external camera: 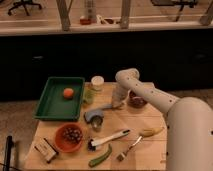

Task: Wipe table surface with towel

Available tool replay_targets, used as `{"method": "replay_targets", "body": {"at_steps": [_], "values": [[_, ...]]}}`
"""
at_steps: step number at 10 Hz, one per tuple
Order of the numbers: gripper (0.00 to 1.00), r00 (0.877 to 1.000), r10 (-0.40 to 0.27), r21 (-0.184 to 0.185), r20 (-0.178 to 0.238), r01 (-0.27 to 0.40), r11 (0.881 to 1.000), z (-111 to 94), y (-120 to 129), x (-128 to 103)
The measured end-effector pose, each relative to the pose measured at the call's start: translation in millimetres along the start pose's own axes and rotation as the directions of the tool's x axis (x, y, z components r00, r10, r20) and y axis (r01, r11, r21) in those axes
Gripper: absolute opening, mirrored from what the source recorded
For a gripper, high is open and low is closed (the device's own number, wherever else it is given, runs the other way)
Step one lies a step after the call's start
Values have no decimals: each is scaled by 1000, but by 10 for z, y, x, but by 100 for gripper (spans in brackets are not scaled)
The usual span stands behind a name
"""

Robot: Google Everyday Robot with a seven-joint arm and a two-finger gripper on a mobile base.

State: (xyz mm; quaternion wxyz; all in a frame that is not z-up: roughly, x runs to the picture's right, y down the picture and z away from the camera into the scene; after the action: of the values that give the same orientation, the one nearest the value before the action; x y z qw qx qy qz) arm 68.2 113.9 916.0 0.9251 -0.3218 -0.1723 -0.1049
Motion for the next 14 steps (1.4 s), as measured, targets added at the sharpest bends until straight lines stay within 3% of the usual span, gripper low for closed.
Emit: {"method": "replay_targets", "body": {"at_steps": [2, 6, 10, 14], "values": [[0, 1000, -23, -16, 12, 23, 1000, -19, 177, -34], [0, 1000, 5, -44, -9, -6, 999, -108, 426, 293], [0, 997, 55, -17, -49, -56, 998, -88, 157, 444], [0, 997, 63, 14, -48, -62, 998, -45, -160, 358]]}}
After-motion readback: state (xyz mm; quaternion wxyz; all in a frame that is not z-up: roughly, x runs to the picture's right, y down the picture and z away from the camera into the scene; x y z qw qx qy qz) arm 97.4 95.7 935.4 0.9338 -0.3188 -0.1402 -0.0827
